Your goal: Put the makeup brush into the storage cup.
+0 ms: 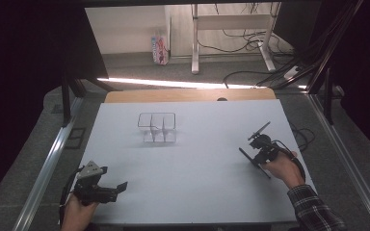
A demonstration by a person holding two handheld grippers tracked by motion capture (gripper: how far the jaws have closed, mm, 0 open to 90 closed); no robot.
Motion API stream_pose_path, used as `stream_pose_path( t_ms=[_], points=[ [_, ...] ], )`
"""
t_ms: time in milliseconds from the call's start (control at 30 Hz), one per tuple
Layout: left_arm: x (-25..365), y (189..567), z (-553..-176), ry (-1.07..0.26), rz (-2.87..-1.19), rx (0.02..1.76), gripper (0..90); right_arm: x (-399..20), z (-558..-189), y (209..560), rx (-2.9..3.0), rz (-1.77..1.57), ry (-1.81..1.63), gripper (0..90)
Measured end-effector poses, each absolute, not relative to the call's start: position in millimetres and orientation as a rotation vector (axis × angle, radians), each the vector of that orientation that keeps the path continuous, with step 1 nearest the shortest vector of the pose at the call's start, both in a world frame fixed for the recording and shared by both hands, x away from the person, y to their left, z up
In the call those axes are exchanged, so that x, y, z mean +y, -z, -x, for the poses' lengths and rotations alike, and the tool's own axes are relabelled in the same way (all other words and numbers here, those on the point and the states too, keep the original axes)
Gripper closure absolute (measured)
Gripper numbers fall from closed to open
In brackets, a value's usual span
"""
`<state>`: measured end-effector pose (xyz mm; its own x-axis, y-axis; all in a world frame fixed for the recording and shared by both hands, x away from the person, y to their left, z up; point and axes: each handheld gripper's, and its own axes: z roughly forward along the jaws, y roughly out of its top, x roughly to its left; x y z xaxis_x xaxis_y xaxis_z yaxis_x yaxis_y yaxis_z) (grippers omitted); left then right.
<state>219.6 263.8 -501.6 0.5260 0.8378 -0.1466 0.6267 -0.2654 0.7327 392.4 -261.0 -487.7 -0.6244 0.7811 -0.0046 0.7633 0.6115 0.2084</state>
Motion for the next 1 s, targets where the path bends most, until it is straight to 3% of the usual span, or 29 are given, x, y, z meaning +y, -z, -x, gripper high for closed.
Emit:
stream_pose_path(
  t_ms=[800,1000],
  points=[
    [274.3,491.6,-214.6,-0.348,-1.822,1.113,0.0,-258.4,-369.6,463.0,2.703,-1.217,-0.57,83.6],
    [266.6,489.1,-214.2,-0.342,-1.856,1.081,0.0,-250.2,-357.6,453.7,2.711,-1.139,-0.641,83.6]
  ],
)
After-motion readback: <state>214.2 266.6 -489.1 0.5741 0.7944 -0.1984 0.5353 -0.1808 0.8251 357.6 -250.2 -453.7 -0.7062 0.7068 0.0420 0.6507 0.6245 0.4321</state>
